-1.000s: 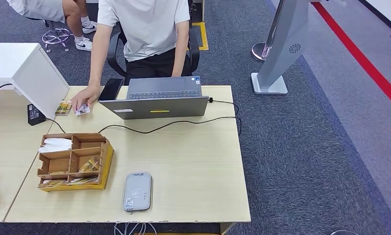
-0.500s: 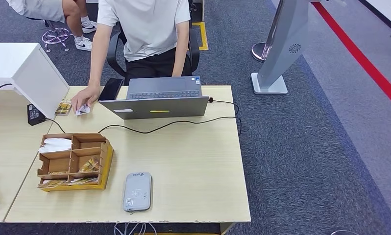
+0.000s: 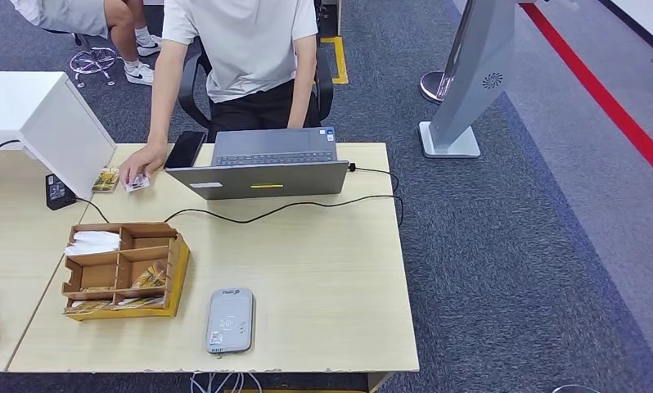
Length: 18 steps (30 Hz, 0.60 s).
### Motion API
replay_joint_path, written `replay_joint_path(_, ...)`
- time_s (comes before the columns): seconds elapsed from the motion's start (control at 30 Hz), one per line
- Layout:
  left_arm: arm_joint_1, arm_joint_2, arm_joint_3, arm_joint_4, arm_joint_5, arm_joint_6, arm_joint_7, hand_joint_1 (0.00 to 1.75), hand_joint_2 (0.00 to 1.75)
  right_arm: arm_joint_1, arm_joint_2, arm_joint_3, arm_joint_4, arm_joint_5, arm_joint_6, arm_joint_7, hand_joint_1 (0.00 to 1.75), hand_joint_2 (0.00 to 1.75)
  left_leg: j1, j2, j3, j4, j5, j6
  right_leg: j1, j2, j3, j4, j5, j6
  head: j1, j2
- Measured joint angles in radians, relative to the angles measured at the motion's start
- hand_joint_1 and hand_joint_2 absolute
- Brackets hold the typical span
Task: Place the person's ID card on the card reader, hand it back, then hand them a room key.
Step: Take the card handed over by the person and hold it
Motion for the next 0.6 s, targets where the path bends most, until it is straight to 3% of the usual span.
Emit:
replay_joint_path(0.1,-0.016,-0.020,0.071,-0.010,-0.031,0.017,-0.016,0.00,1.75,-0.002,0.015,-0.031,-0.012,0.004,-0.034,-0.011,0.00,1.31,0.000,0.000,0.000,0.000,0.000,0.000,0.000,0.000,0.000,0.000,0.000,0.000,0.000,0.000)
replay_joint_path(0.13,-0.021,-0.023,0.095,-0.010,-0.039,0.021,-0.027,0.00,1.75,-0.002,0.020,-0.042,-0.016,0.006,-0.036,-0.014,0.00,1.75,0.000,0.000,0.000,0.000,0.000,0.000,0.000,0.000,0.000,0.000,0.000,0.000,0.000,0.000)
replay_joint_path(0.37,-0.048,-0.053,0.209,-0.097,-0.012,-0.021,-0.140,0.00,1.75,0.011,0.040,-0.117,-0.049,0.026,0.034,-0.021,0.00,1.75,0.000,0.000,0.000,0.000,0.000,0.000,0.001,0.000,0.000,0.000,0.000,0.000,0.000,0.000)
replay_joint_path(0.6,-0.040,-0.092,0.224,-0.288,0.105,-0.027,-0.200,0.00,1.75,0.018,0.056,-0.190,-0.073,0.077,0.081,-0.019,0.00,1.75,0.000,0.000,0.000,0.000,0.000,0.000,0.000,0.000,0.000,0.000,0.000,0.000,0.000,0.000)
